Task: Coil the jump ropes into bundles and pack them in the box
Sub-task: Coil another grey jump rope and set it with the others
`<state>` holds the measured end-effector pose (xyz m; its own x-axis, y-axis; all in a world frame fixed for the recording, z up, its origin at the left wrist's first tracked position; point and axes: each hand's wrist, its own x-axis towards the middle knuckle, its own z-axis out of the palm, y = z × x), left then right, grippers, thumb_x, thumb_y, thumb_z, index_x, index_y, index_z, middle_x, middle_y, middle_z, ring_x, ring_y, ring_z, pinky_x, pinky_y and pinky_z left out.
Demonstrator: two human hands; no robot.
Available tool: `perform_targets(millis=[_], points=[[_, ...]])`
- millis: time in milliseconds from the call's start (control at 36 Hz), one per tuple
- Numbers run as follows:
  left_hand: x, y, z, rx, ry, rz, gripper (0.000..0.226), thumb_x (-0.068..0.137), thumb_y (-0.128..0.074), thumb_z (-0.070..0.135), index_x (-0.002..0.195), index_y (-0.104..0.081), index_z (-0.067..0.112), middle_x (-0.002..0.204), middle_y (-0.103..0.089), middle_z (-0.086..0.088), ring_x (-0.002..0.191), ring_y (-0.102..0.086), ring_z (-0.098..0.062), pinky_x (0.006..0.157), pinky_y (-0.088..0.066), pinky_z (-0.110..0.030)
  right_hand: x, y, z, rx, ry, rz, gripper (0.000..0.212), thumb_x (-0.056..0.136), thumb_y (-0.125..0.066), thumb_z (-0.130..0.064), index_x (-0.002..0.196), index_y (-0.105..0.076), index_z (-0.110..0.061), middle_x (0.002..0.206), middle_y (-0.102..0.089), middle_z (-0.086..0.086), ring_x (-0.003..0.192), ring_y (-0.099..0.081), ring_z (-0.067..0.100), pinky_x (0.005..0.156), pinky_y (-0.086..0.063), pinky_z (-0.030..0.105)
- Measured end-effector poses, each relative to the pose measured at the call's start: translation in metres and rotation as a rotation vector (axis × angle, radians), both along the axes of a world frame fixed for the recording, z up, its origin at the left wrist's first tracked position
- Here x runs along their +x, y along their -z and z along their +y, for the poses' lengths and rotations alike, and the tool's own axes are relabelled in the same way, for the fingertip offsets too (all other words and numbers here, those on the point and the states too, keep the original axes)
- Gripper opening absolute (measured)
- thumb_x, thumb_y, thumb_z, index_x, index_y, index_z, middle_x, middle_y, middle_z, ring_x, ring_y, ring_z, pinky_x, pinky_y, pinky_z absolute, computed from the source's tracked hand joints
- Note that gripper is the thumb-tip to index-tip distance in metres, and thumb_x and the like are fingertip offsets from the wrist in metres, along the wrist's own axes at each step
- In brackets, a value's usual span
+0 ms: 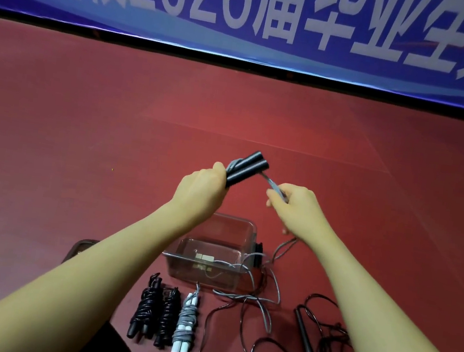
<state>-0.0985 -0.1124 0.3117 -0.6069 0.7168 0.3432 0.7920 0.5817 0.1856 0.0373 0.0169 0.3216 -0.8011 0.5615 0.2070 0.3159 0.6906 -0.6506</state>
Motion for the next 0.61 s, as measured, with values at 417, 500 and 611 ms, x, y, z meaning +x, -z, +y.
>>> perform_targets(millis=[417,500,611], points=[[-0.002,0.025,-0.004,-0.375,0.184,0.156,0.013,0.099,-0.038,0.019,0.102,-0.044,0.007,0.095,-0.064,-0.013,0.08,-0.06,-0.035,0.058,-0.034,-0.035,0.0,-0.011,-0.009,0.348,-0.094,0.326,0.025,0.082,-0.051,-0.004,0.096,-0.07,-0.01,0.081,-0.064,-0.004,0.067,-0.059,0.009,0.066,-0.052,0.034],[0.001,0.021,-0.005,-0.38,0.29,0.214,0.018,0.1,-0.039,0.025,0.103,-0.044,0.008,0.093,-0.063,-0.012,0.079,-0.059,-0.034,0.058,-0.033,-0.034,-0.005,-0.017,-0.008,0.099,0.043,0.458,0.017,0.08,-0.06,0.002,0.085,-0.07,-0.011,0.067,-0.059,-0.016,0.053,-0.051,-0.003,0.057,-0.041,0.012],[0.005,0.013,-0.007,-0.379,0.43,0.27,0.018,0.099,-0.041,0.028,0.102,-0.045,0.011,0.09,-0.063,-0.009,0.079,-0.059,-0.034,0.059,-0.031,-0.032,-0.007,-0.017,0.002,-0.021,0.128,0.392,0.009,0.077,-0.071,-0.006,0.075,-0.065,-0.014,0.05,-0.045,-0.003,0.044,-0.035,0.007,0.048,-0.03,0.017]])
